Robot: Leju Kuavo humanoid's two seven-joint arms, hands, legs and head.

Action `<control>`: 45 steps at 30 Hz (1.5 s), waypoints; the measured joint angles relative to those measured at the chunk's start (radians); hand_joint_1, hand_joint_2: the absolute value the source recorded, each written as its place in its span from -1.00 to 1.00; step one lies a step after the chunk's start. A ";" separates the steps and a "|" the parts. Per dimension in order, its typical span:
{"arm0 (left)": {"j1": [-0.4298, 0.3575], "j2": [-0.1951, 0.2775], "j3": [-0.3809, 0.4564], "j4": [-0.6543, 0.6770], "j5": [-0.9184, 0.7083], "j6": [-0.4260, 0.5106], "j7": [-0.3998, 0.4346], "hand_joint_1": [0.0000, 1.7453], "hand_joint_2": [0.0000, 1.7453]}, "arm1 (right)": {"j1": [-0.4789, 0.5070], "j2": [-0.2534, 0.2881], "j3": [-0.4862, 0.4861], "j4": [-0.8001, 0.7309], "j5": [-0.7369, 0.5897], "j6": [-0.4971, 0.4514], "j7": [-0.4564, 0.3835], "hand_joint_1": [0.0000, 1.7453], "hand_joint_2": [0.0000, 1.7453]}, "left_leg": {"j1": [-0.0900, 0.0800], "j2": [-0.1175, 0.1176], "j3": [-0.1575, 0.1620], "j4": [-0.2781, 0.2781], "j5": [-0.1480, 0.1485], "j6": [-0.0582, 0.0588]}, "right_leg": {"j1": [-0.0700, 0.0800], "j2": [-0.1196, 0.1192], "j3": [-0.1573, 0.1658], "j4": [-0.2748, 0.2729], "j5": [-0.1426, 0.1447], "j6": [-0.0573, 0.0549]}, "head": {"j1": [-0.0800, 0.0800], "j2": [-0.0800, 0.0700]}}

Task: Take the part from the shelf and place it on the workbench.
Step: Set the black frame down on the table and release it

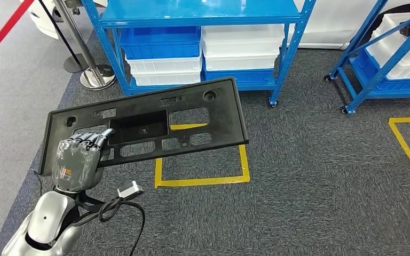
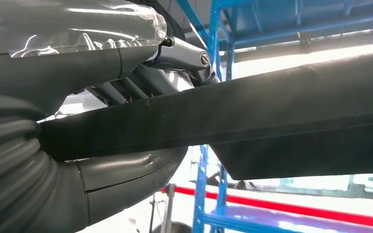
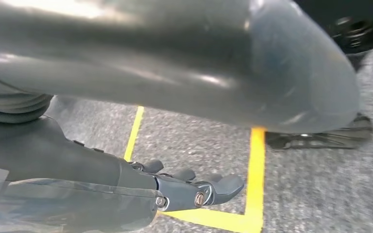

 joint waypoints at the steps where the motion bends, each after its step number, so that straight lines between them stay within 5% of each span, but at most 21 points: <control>1: -0.001 0.000 0.000 0.000 -0.009 0.000 0.000 1.00 1.00 | 0.001 0.000 0.000 0.000 0.001 0.000 -0.001 -1.00 -1.00 | -0.003 0.000 0.032 -0.055 -0.023 0.006 | 0.000 -0.001 -0.001 -0.002 0.011 0.005 | 0.000 0.000; 4: -0.002 0.002 0.000 0.003 -0.014 -0.005 -0.002 1.00 1.00 | 0.003 -0.001 0.000 0.000 0.002 0.004 -0.007 -1.00 -1.00 | -0.003 0.001 0.028 -0.089 -0.007 0.023 | -0.003 0.000 -0.008 -0.008 0.028 0.022 | 0.000 0.000; 6: -0.002 0.003 0.000 0.005 -0.006 -0.013 -0.002 1.00 1.00 | 0.005 -0.002 0.000 0.000 0.003 0.009 -0.014 -1.00 -1.00 | 0.003 0.001 0.007 -0.091 0.016 0.036 | -0.006 0.004 -0.034 0.054 -0.034 0.031 | 0.000 0.000; 8: -0.001 0.003 -0.001 0.007 0.001 -0.018 -0.002 1.00 1.00 | 0.008 -0.002 0.000 0.000 0.005 0.016 -0.022 -1.00 -1.00 | 0.001 -0.003 -0.015 -0.090 0.035 0.042 | -0.008 0.005 -0.068 0.178 -0.127 0.037 | 0.001 0.000; 10: 0.000 0.004 -0.001 0.009 0.004 -0.018 -0.002 1.00 1.00 | 0.009 -0.003 0.000 0.000 0.009 0.019 -0.026 -1.00 -1.00 | 0.001 -0.013 -0.038 -0.084 0.051 0.041 | -0.009 0.005 -0.065 0.245 -0.165 0.041 | 0.000 0.000; 12: 0.001 0.004 -0.002 0.010 0.005 -0.018 -0.002 1.00 1.00 | 0.009 -0.004 0.000 0.000 0.011 0.019 -0.027 -1.00 -1.00 | 0.002 -0.029 -0.060 -0.074 0.061 0.037 | -0.012 0.011 0.008 0.176 -0.136 0.040 | 0.000 0.000; 15: -0.001 0.004 -0.002 0.011 0.007 -0.018 -0.002 1.00 1.00 | 0.010 -0.007 0.000 0.000 0.012 0.020 -0.030 -1.00 -1.00 | 0.001 -0.051 -0.088 -0.050 0.066 0.025 | -0.017 0.058 0.122 0.009 -0.108 0.030 | 0.000 0.000; 18: 0.001 0.005 -0.003 0.012 0.007 -0.016 -0.003 1.00 1.00 | 0.010 -0.008 0.000 0.000 0.013 0.022 -0.033 -1.00 -1.00 | 0.003 -0.072 -0.108 -0.041 0.073 0.006 | -0.014 0.051 0.128 -0.011 -0.111 0.023 | 0.000 0.000; 20: 0.004 0.006 -0.003 0.012 0.005 -0.011 -0.002 1.00 1.00 | 0.010 -0.007 0.000 0.000 0.014 0.022 -0.034 -1.00 -1.00 | 0.005 -0.058 -0.122 -0.014 0.054 -0.005 | -0.017 0.030 0.128 -0.018 -0.104 0.010 | 0.000 0.000; 23: 0.006 0.008 -0.003 0.012 -0.001 0.003 -0.001 1.00 1.00 | 0.011 -0.007 0.000 0.000 0.015 0.021 -0.035 -1.00 -1.00 | 0.008 -0.023 -0.194 0.151 -0.038 -0.020 | -0.016 -0.003 0.122 -0.020 -0.098 -0.002 | 0.000 0.000; 25: 0.012 0.008 -0.003 0.012 -0.005 0.008 -0.001 1.00 1.00 | 0.011 -0.008 0.000 0.000 0.015 0.021 -0.035 -1.00 -1.00 | 0.011 -0.018 -0.227 0.237 -0.063 -0.026 | -0.014 -0.026 0.117 -0.017 -0.097 -0.003 | 0.000 0.000; 26: 0.015 0.008 -0.003 0.012 -0.007 0.011 0.000 1.00 1.00 | 0.011 -0.008 0.000 0.000 0.016 0.021 -0.035 -1.00 -1.00 | 0.012 -0.015 -0.217 0.226 -0.047 -0.028 | -0.014 -0.037 0.115 -0.015 -0.097 -0.003 | 0.000 0.000; 30: 0.017 0.008 0.001 0.012 -0.006 0.017 0.002 1.00 1.00 | 0.010 -0.006 0.000 0.000 0.017 0.021 -0.035 -1.00 -1.00 | 0.006 0.045 -0.092 -0.009 0.050 -0.019 | -0.011 -0.076 0.115 -0.006 -0.098 0.008 | 0.000 0.000; 33: 0.022 0.008 0.008 0.012 0.000 0.017 0.007 1.00 1.00 | 0.008 -0.007 0.000 0.000 0.017 0.022 -0.035 -1.00 -1.00 | 0.000 0.035 -0.091 -0.037 0.060 0.006 | -0.007 -0.102 0.117 -0.009 -0.092 0.026 | 0.000 0.000; 34: 0.024 0.008 0.012 0.011 0.001 0.017 0.008 1.00 1.00 | 0.008 -0.007 0.000 0.000 0.017 0.022 -0.035 -1.00 -1.00 | 0.001 0.026 -0.093 -0.040 0.066 0.014 | -0.008 -0.100 0.117 -0.007 -0.095 0.031 | 0.000 0.000; 36: 0.025 0.007 0.016 0.011 0.003 0.018 0.010 1.00 1.00 | 0.007 -0.008 0.000 0.000 0.017 0.022 -0.035 -1.00 -1.00 | 0.005 0.009 -0.098 -0.048 0.080 0.032 | -0.012 -0.058 0.098 0.037 -0.134 0.040 | 0.000 0.000; 38: 0.025 0.006 0.019 0.011 0.003 0.018 0.010 1.00 1.00 | 0.010 -0.009 0.000 0.000 0.017 0.022 -0.036 -1.00 -1.00 | 0.004 -0.009 -0.108 -0.049 0.090 0.043 | -0.014 -0.008 0.046 0.158 -0.209 0.043 | 0.000 0.000; 40: 0.028 0.004 0.019 0.011 0.003 0.018 0.011 1.00 1.00 | 0.012 -0.009 0.001 0.000 0.017 0.023 -0.036 -1.00 -1.00 | 0.001 -0.032 -0.118 -0.046 0.096 0.046 | -0.014 0.004 0.004 0.260 -0.245 0.043 | 0.000 0.000; 41: 0.030 0.003 0.019 0.011 0.003 0.018 0.011 1.00 1.00 | 0.013 -0.009 0.001 0.000 0.017 0.023 -0.036 -1.00 -1.00 | 0.000 -0.045 -0.122 -0.043 0.097 0.046 | -0.014 0.006 0.005 0.262 -0.234 0.041 | 0.000 0.000; 43: 0.031 0.002 0.019 0.011 0.004 0.018 0.011 1.00 1.00 | 0.013 -0.009 0.000 0.000 0.017 0.023 -0.036 -1.00 -1.00 | 0.000 -0.071 -0.126 -0.036 0.097 0.043 | -0.014 0.024 0.061 0.157 -0.168 0.034 | 0.000 0.000; 45: 0.031 0.001 0.019 0.011 0.006 0.020 0.011 1.00 1.00 | 0.013 -0.012 0.001 0.000 0.018 0.022 -0.036 -1.00 -1.00 | -0.001 -0.094 -0.134 -0.027 0.097 0.036 | -0.017 0.077 0.119 0.037 -0.123 0.025 | 0.000 0.000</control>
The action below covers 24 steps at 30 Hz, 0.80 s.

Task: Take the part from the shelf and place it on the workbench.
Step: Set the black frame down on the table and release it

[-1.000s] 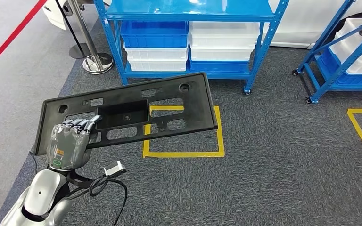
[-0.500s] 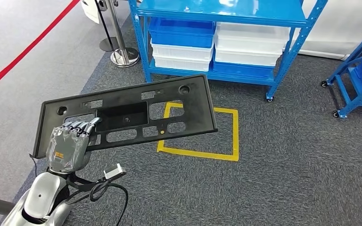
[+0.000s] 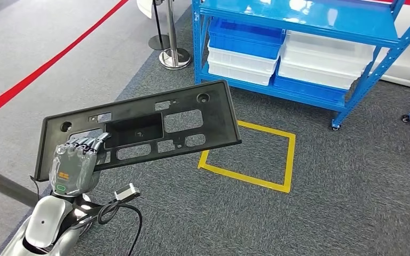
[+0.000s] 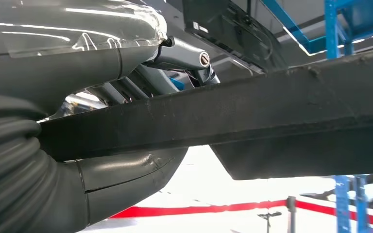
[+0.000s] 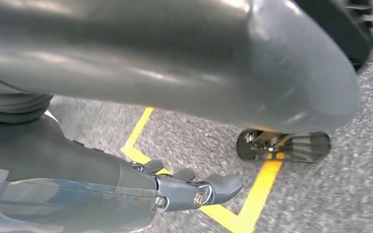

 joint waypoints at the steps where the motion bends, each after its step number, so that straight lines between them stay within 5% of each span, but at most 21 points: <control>1: 0.000 -0.001 0.001 -0.001 0.003 0.003 0.000 1.00 1.00 | 0.000 -0.001 0.000 0.000 0.000 0.000 0.000 -1.00 -1.00 | 0.002 -0.010 -0.006 0.003 0.002 -0.006 | 0.000 0.019 0.012 -0.029 0.005 -0.002 | 0.000 0.000; 2: 0.002 -0.001 0.002 -0.002 0.006 0.007 -0.001 1.00 1.00 | 0.000 -0.002 0.000 0.000 0.001 0.000 -0.001 -1.00 -1.00 | 0.004 -0.022 -0.011 0.003 0.005 -0.014 | 0.001 0.025 0.013 -0.037 0.002 -0.003 | 0.000 0.000; 4: 0.009 -0.003 0.006 -0.007 0.016 0.020 -0.005 1.00 1.00 | -0.001 0.000 0.000 0.000 0.003 0.001 -0.002 -1.00 -1.00 | 0.009 -0.039 -0.019 0.001 0.009 -0.028 | 0.002 -0.002 0.015 -0.046 0.008 -0.009 | 0.000 0.000; 6: 0.014 -0.004 0.011 -0.014 0.025 0.038 -0.013 1.00 1.00 | -0.001 0.002 0.000 0.000 0.004 0.000 -0.002 -1.00 -1.00 | 0.010 -0.002 -0.036 0.035 -0.016 -0.039 | -0.003 -0.031 0.020 -0.059 0.016 -0.021 | 0.000 0.000; 8: 0.015 -0.007 0.017 -0.018 0.034 0.055 -0.021 1.00 1.00 | 0.000 0.003 0.000 0.000 0.006 0.000 -0.002 -1.00 -1.00 | 0.014 0.057 -0.083 0.144 -0.078 -0.050 | -0.004 -0.058 0.020 -0.064 0.019 -0.028 | 0.000 0.000; 10: 0.019 -0.010 0.021 -0.020 0.042 0.068 -0.028 1.00 1.00 | 0.002 0.002 0.000 0.000 0.009 0.000 -0.002 -1.00 -1.00 | 0.018 0.077 -0.130 0.255 -0.122 -0.061 | -0.002 -0.088 0.017 -0.062 0.019 -0.029 | 0.000 0.000; 12: 0.024 -0.011 0.024 -0.020 0.049 0.072 -0.035 1.00 1.00 | 0.001 0.002 0.000 0.000 0.012 0.000 -0.002 -1.00 -1.00 | 0.019 0.083 -0.114 0.241 -0.099 -0.065 | -0.001 -0.116 0.016 -0.060 0.018 -0.027 | 0.000 0.000; 16: 0.024 -0.015 0.030 -0.026 0.066 0.073 -0.048 1.00 1.00 | -0.002 0.004 0.002 0.000 0.017 0.000 -0.002 -1.00 -1.00 | 0.005 0.142 0.016 0.003 -0.015 -0.044 | 0.006 -0.158 0.019 -0.056 0.013 -0.014 | 0.000 0.000; 19: 0.025 -0.017 0.034 -0.029 0.078 0.072 -0.054 1.00 1.00 | -0.005 0.004 0.004 0.000 0.020 0.000 -0.003 -1.00 -1.00 | 0.001 0.124 0.016 -0.016 -0.006 -0.023 | 0.009 -0.180 0.022 -0.059 0.014 0.002 | 0.000 0.000; 21: 0.025 -0.021 0.037 -0.031 0.083 0.073 -0.058 1.00 1.00 | -0.007 0.003 0.006 0.000 0.023 0.001 -0.006 -1.00 -1.00 | 0.005 0.106 0.016 -0.026 0.004 -0.008 | 0.006 -0.150 0.013 -0.034 -0.010 0.010 | 0.000 0.000; 24: 0.024 -0.028 0.040 -0.033 0.093 0.067 -0.059 1.00 1.00 | -0.004 0.003 0.009 0.000 0.029 0.001 -0.009 -1.00 -1.00 | 0.004 0.078 0.010 -0.031 0.013 0.005 | 0.003 -0.082 -0.066 0.141 -0.108 0.011 | 0.000 0.000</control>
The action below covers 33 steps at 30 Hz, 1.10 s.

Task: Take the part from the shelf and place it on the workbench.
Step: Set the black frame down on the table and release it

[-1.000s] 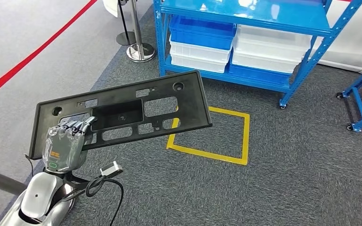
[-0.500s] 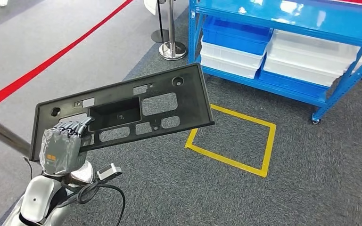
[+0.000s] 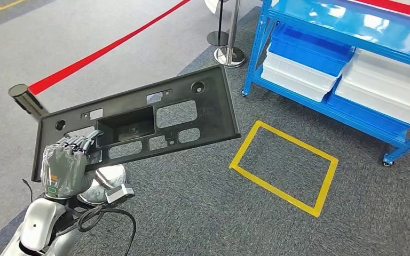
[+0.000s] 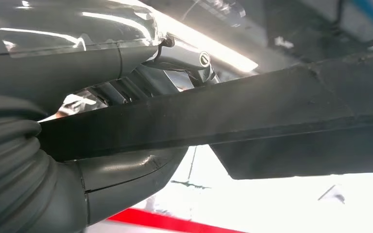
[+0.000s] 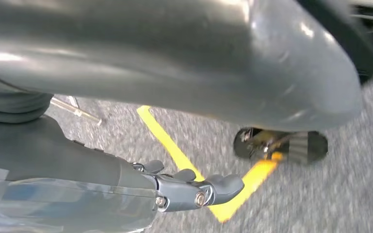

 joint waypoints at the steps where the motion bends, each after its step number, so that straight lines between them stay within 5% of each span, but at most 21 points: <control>1: 0.001 -0.003 0.000 0.000 0.004 -0.003 0.000 1.00 1.00 | 0.001 0.000 0.000 0.000 0.002 0.000 0.000 -1.00 -1.00 | -0.001 -0.012 -0.003 0.001 0.001 0.001 | 0.000 0.007 -0.027 0.056 -0.019 0.000 | 0.000 0.000; 3: 0.003 -0.007 0.001 0.000 0.011 -0.007 0.001 1.00 1.00 | 0.004 0.000 0.001 0.000 0.005 0.000 0.000 -1.00 -1.00 | -0.003 -0.040 -0.006 0.006 0.002 0.001 | -0.001 0.011 -0.031 0.063 0.005 -0.002 | 0.000 0.000; 6: 0.002 -0.013 0.005 0.000 0.015 -0.010 0.004 1.00 1.00 | 0.005 -0.001 0.001 0.000 0.006 -0.001 0.000 -1.00 -1.00 | -0.003 -0.080 -0.013 0.024 -0.002 -0.007 | -0.005 0.068 0.053 -0.117 0.101 -0.009 | 0.000 0.000; 8: 0.002 -0.015 0.007 0.000 0.018 -0.012 0.006 1.00 1.00 | 0.005 -0.002 0.002 0.000 0.006 -0.001 0.000 -1.00 -1.00 | -0.002 -0.103 -0.023 0.033 -0.003 -0.019 | -0.005 0.099 0.077 -0.173 0.113 -0.011 | 0.000 0.000; 10: 0.004 -0.016 0.008 0.000 0.022 -0.013 0.007 1.00 1.00 | 0.003 -0.002 0.002 0.000 0.006 -0.001 0.000 -1.00 -1.00 | 0.001 -0.126 -0.031 0.032 0.002 -0.032 | -0.003 0.077 0.078 -0.177 0.115 -0.017 | 0.000 0.000; 11: 0.007 -0.017 0.008 -0.001 0.024 -0.013 0.007 1.00 1.00 | 0.003 -0.001 0.003 0.000 0.006 -0.001 0.000 -1.00 -1.00 | 0.000 -0.119 -0.035 0.035 0.001 -0.038 | -0.004 0.064 0.080 -0.180 0.117 -0.023 | 0.000 0.000; 13: 0.008 -0.017 0.010 -0.003 0.028 -0.014 0.007 1.00 1.00 | 0.003 0.001 0.005 0.000 0.006 -0.001 0.000 -1.00 -1.00 | -0.002 -0.065 -0.061 0.090 -0.032 -0.046 | -0.007 0.036 0.083 -0.189 0.122 -0.036 | 0.000 0.000; 15: 0.008 -0.018 0.010 -0.004 0.030 -0.015 0.008 1.00 1.00 | 0.005 0.001 0.006 0.000 0.006 -0.001 0.000 -1.00 -1.00 | 0.000 -0.010 -0.117 0.215 -0.096 -0.055 | -0.002 0.008 0.083 -0.189 0.121 -0.043 | 0.000 0.000; 17: 0.010 -0.020 0.010 -0.004 0.031 -0.015 0.008 1.00 1.00 | 0.006 0.001 0.006 0.000 0.006 -0.001 0.000 -1.00 -1.00 | 0.003 0.001 -0.160 0.311 -0.127 -0.059 | 0.001 -0.021 0.083 -0.189 0.120 -0.044 | 0.000 0.000; 19: 0.012 -0.020 0.010 -0.004 0.032 -0.016 0.008 1.00 1.00 | 0.005 0.001 0.006 0.000 0.006 -0.001 0.000 -1.00 -1.00 | 0.003 0.008 -0.130 0.261 -0.088 -0.057 | 0.003 -0.049 0.085 -0.189 0.117 -0.044 | 0.000 0.000; 21: 0.012 -0.020 0.011 -0.005 0.036 -0.017 0.007 1.00 1.00 | 0.004 0.002 0.007 0.000 0.006 -0.001 0.000 -1.00 -1.00 | -0.004 0.043 -0.052 0.117 -0.030 -0.046 | 0.007 -0.072 0.090 -0.189 0.113 -0.041 | 0.000 0.000; 23: 0.011 -0.020 0.011 -0.006 0.041 -0.021 0.005 1.00 1.00 | 0.003 0.002 0.007 0.000 0.006 -0.001 0.000 -1.00 -1.00 | -0.014 0.071 -0.012 0.035 -0.011 -0.032 | 0.011 -0.092 0.093 -0.189 0.110 -0.033 | 0.000 0.000; 26: 0.012 -0.021 0.014 -0.006 0.049 -0.037 0.006 1.00 1.00 | 0.000 0.003 0.007 0.000 0.004 -0.002 0.000 -1.00 -1.00 | -0.015 0.046 -0.011 0.019 -0.006 -0.015 | 0.011 -0.114 0.100 -0.193 0.108 -0.018 | 0.000 0.000; 28: 0.011 -0.021 0.016 -0.008 0.053 -0.042 0.006 1.00 1.00 | -0.001 0.003 0.007 0.000 0.003 -0.003 0.000 -1.00 -1.00 | -0.008 0.025 -0.007 0.004 0.005 -0.004 | 0.010 -0.075 0.088 -0.157 0.078 -0.011 | 0.000 0.000; 30: 0.007 -0.022 0.016 -0.009 0.055 -0.042 0.006 1.00 1.00 | 0.001 0.003 0.007 0.000 0.000 -0.005 0.000 -1.00 -1.00 | -0.005 0.004 -0.008 -0.002 0.011 0.003 | 0.007 -0.016 0.036 -0.045 0.013 -0.009 | 0.000 0.000; 32: 0.007 -0.022 0.016 -0.009 0.056 -0.042 0.003 1.00 1.00 | 0.005 0.004 0.007 0.000 -0.002 -0.007 0.000 -1.00 -1.00 | -0.005 -0.022 -0.011 0.000 0.013 0.005 | 0.005 0.005 -0.018 0.064 -0.024 -0.008 | 0.000 0.000; 33: 0.008 -0.022 0.016 -0.009 0.056 -0.043 0.000 1.00 1.00 | 0.008 0.004 0.007 0.000 -0.004 -0.007 0.000 -1.00 -1.00 | -0.005 -0.036 -0.011 0.001 0.012 0.004 | 0.004 0.007 -0.027 0.076 -0.015 -0.007 | 0.000 0.000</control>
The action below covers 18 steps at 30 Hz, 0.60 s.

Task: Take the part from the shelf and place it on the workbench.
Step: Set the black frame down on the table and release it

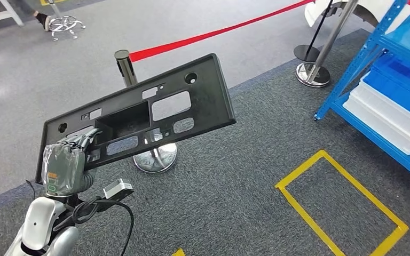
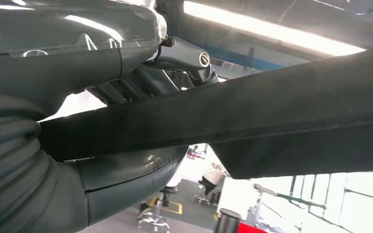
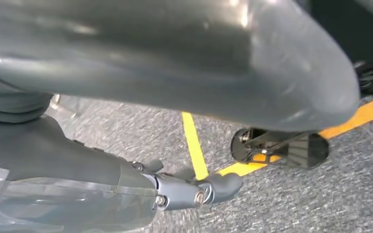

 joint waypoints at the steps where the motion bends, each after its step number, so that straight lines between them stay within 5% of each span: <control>1: 0.001 0.000 0.000 0.000 -0.001 -0.002 -0.003 1.00 1.00 | 0.001 0.000 0.000 0.000 -0.002 -0.001 0.000 -1.00 -1.00 | 0.001 -0.014 0.000 0.002 -0.001 -0.001 | -0.002 0.002 0.006 -0.019 0.024 0.001 | 0.000 0.000; 3: 0.001 0.000 0.000 -0.001 -0.003 -0.007 -0.006 1.00 1.00 | 0.002 0.001 -0.001 0.000 -0.005 -0.004 0.000 -1.00 -1.00 | 0.002 -0.038 0.000 0.010 -0.003 -0.005 | -0.007 0.014 0.046 -0.115 0.090 0.002 | 0.000 0.000; 5: 0.000 0.000 0.000 -0.003 -0.007 -0.011 -0.007 1.00 1.00 | 0.003 0.003 -0.001 0.000 -0.007 -0.008 0.000 -1.00 -1.00 | 0.002 -0.058 -0.007 0.024 -0.009 -0.015 | -0.013 0.057 0.085 -0.205 0.126 0.003 | 0.000 0.000; 7: -0.001 0.000 0.003 -0.006 -0.012 -0.014 -0.007 1.00 1.00 | 0.002 0.008 -0.002 0.000 -0.008 -0.014 0.000 -1.00 -1.00 | 0.003 -0.079 -0.018 0.034 -0.011 -0.027 | -0.014 0.078 0.098 -0.241 0.130 0.000 | 0.000 0.000; 9: 0.002 0.001 0.009 -0.010 -0.015 -0.017 -0.006 1.00 1.00 | -0.001 0.016 -0.002 0.000 -0.008 -0.024 0.000 -1.00 -1.00 | 0.007 -0.094 -0.025 0.035 -0.008 -0.039 | -0.010 0.055 0.098 -0.244 0.133 -0.010 | 0.000 0.000; 11: 0.004 0.002 0.016 -0.014 -0.017 -0.022 -0.006 1.00 1.00 | -0.003 0.024 -0.002 -0.001 -0.008 -0.037 0.000 -1.00 -1.00 | 0.006 -0.051 -0.043 0.068 -0.027 -0.049 | -0.010 0.030 0.101 -0.250 0.137 -0.024 | 0.000 0.000; 13: 0.003 0.003 0.021 -0.016 -0.019 -0.025 -0.005 1.00 1.00 | -0.002 0.030 -0.003 -0.001 -0.009 -0.045 0.001 -1.00 -1.00 | 0.004 0.015 -0.093 0.176 -0.083 -0.057 | -0.006 0.004 0.103 -0.252 0.136 -0.034 | 0.000 0.000; 15: 0.004 0.004 0.023 -0.016 -0.019 -0.027 -0.005 1.00 1.00 | 0.000 0.033 -0.003 -0.001 -0.010 -0.049 0.001 -1.00 -1.00 | 0.007 0.035 -0.150 0.297 -0.131 -0.061 | 0.000 -0.024 0.103 -0.251 0.133 -0.039 | 0.000 0.000; 16: 0.006 0.004 0.023 -0.016 -0.019 -0.028 -0.005 1.00 1.00 | 0.000 0.034 -0.004 -0.001 -0.010 -0.049 0.001 -1.00 -1.00 | 0.007 0.038 -0.160 0.319 -0.131 -0.060 | 0.002 -0.039 0.104 -0.251 0.131 -0.040 | -0.001 0.000; 18: 0.008 0.004 0.025 -0.017 -0.020 -0.029 -0.005 1.00 1.00 | -0.001 0.036 -0.004 -0.001 -0.010 -0.048 0.002 -1.00 -1.00 | 0.005 0.049 -0.117 0.241 -0.080 -0.053 | 0.006 -0.067 0.109 -0.251 0.127 -0.040 | -0.001 0.000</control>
